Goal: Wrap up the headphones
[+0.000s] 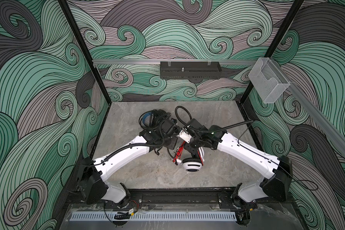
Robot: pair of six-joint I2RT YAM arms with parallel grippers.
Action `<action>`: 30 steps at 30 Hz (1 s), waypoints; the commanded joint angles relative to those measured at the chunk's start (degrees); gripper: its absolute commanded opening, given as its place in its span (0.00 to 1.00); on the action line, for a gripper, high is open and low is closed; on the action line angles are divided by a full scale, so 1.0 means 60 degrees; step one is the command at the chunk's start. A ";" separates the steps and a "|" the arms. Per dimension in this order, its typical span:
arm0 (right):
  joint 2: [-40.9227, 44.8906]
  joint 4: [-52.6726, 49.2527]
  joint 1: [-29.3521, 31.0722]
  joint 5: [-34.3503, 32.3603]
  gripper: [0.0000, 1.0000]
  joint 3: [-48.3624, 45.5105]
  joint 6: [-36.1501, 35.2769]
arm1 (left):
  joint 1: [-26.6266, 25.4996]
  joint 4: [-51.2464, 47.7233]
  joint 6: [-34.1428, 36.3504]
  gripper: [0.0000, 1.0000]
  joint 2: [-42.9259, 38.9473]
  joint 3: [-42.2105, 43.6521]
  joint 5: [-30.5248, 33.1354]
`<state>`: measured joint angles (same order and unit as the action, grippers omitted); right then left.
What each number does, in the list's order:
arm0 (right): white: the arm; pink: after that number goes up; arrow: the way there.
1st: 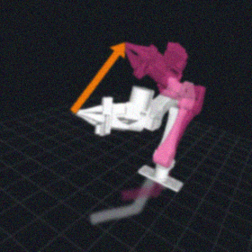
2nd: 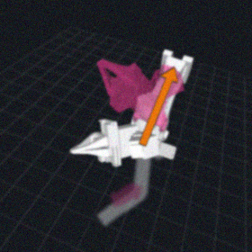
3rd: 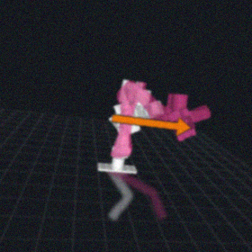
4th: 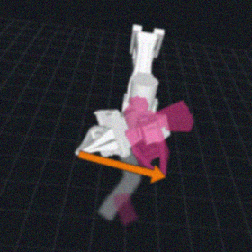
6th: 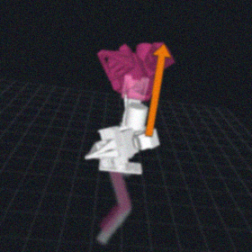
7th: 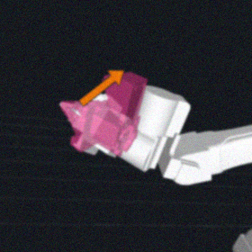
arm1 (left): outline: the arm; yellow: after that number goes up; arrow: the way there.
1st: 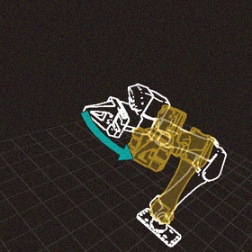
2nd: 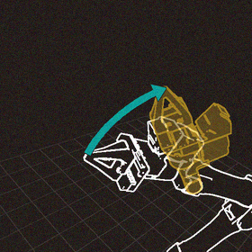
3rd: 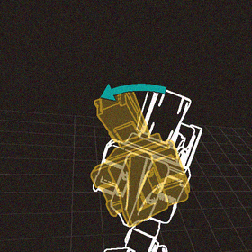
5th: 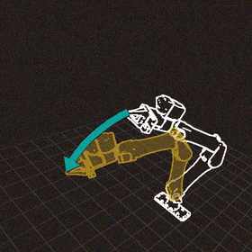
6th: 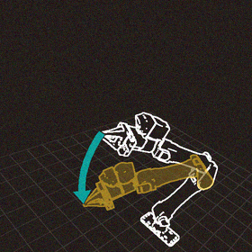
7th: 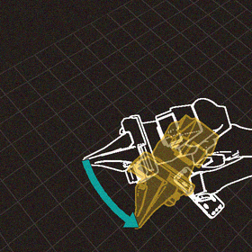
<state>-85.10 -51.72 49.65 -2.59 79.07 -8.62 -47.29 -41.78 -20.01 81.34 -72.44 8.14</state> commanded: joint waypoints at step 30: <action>0.1667 -0.0399 -0.0687 -0.1317 0.86 0.0413 0.0506 | 0.1042 -0.1092 -0.0465 0.00 0.1875 -0.2091 -0.0872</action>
<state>-76.64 -53.30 47.40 -8.64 80.29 -6.79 -42.26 -49.43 -20.88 91.53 -80.84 5.72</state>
